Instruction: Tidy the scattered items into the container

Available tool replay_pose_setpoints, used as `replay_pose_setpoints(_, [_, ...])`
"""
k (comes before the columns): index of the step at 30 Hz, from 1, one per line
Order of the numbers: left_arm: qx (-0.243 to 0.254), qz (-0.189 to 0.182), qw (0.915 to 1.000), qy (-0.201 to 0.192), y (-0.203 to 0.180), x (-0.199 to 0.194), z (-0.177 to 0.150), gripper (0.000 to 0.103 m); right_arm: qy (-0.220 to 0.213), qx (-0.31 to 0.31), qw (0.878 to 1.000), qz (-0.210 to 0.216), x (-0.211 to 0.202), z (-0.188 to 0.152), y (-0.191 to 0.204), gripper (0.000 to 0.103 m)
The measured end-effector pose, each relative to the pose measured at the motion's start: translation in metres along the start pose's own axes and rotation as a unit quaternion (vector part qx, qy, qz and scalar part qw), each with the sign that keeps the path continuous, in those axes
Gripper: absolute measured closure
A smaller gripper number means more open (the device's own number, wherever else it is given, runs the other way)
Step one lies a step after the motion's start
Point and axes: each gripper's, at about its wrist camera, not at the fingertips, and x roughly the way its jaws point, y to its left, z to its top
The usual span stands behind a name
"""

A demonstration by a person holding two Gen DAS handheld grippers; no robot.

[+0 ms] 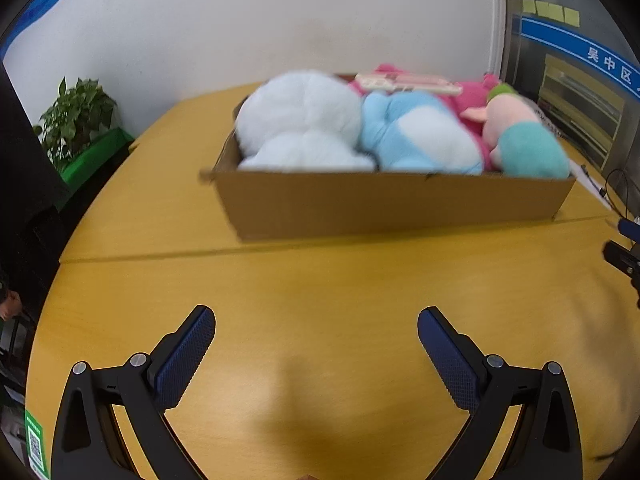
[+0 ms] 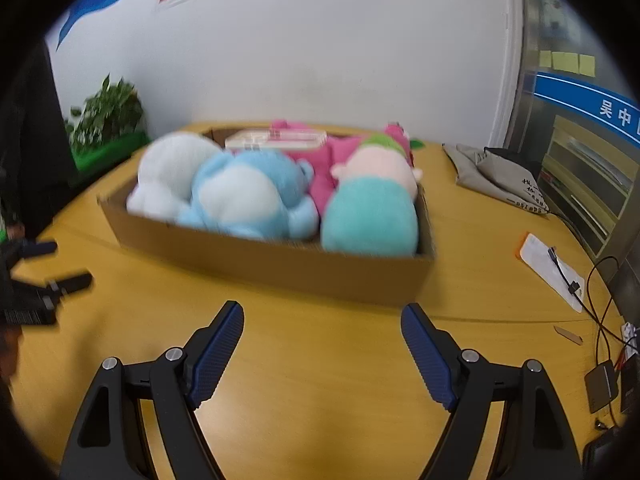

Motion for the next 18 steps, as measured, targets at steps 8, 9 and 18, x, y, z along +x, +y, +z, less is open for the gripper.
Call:
replay_pose_setpoints(8, [-0.008, -0.007, 0.9980, 0.062, 0.073, 0.048, -0.040, 0.000, 0.116, -0.050, 0.992, 0.029, 0.042, -0.072, -0.060, 0.021])
replay_pose_setpoints(9, [-0.012, -0.021, 0.9977, 0.063, 0.080, 0.050, -0.041, 0.000, 0.107, -0.046, 0.992, 0.041, 0.043, -0.075, -0.066, 0.020])
replay_pose_setpoints(18, [-0.007, -0.038, 0.9985, 0.037, 0.130, 0.066, -0.037, 0.000, 0.103, -0.047, 0.989, 0.092, 0.054, -0.080, -0.100, 0.000])
